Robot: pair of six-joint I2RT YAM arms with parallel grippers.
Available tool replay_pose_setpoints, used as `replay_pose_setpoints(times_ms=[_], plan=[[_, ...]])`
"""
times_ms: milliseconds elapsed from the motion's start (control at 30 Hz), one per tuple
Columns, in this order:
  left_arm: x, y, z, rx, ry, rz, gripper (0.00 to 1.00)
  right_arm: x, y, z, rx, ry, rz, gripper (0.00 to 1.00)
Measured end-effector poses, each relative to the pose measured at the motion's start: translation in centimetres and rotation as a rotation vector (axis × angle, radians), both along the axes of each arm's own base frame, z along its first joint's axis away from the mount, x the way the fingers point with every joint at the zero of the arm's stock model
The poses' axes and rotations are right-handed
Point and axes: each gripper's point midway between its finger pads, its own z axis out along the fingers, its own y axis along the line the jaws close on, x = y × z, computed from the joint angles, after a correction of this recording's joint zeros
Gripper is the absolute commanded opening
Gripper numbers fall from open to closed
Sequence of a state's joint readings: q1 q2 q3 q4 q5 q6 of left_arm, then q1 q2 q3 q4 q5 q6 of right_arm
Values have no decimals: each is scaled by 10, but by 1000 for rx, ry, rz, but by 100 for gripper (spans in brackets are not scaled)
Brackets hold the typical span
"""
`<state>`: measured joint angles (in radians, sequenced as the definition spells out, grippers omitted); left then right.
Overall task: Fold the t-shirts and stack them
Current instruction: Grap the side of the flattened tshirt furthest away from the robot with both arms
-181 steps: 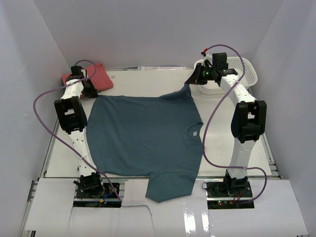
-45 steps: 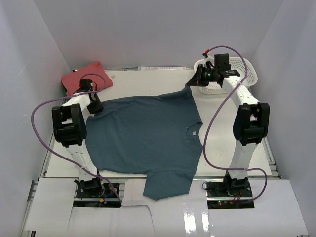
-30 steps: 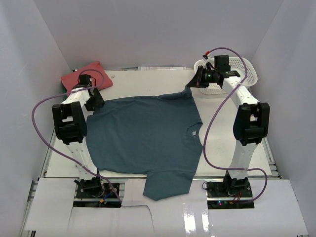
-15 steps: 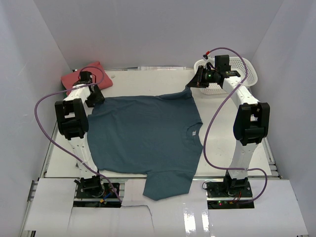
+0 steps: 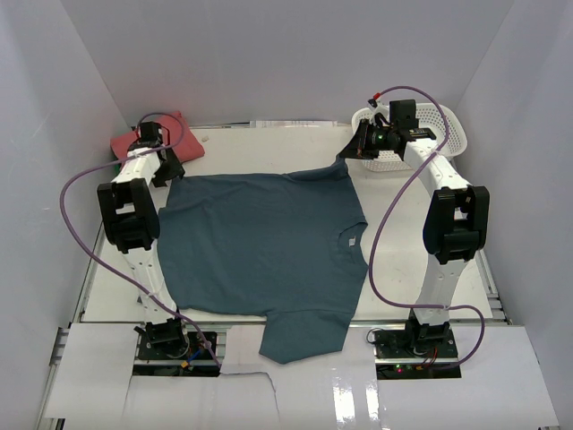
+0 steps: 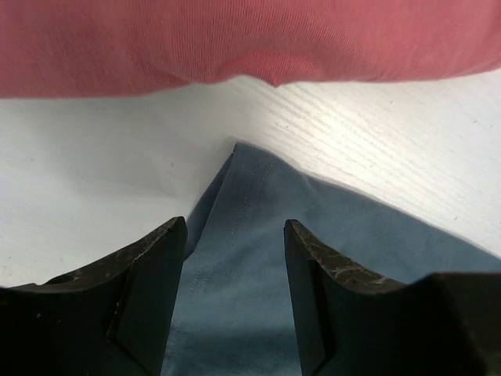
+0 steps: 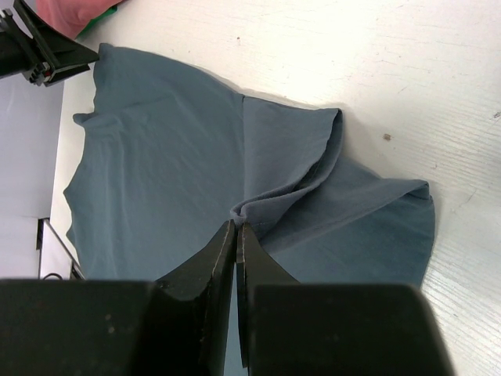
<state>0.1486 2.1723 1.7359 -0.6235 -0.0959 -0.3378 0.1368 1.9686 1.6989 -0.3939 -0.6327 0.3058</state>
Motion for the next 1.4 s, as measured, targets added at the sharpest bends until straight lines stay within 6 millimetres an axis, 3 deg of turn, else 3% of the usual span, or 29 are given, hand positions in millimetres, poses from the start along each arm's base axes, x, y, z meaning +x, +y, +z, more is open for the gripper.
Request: replay_pose_setpoints(times_ms=[133,333,467,900,1067,1100,1133,1400], plan=[[9,1,2,1,-21,-1,63,0,0,0,0,0,0,8],[10,1,-20,-6,10,-6,62,0,0,0,0,0,0,8],[14,1,-19,-5,1,-10,58,0,0,0,0,0,0,8],[15,6,-21,-21,-3,-7,23,0,0,0,-1,0,0,8],[17,5,-22,-33,-10,-15,19,0,0,0,-1,0,0,8],[19,5,-22,-37,-14,-17,15,0,0,0,-1,0,0,8],[21,5,-22,-40,-19,-19,0,0,0,0,-1,0,0,8],[26,-8,-19,-115,-45,-75,0,-1,0,-1,-2,4,0,8]])
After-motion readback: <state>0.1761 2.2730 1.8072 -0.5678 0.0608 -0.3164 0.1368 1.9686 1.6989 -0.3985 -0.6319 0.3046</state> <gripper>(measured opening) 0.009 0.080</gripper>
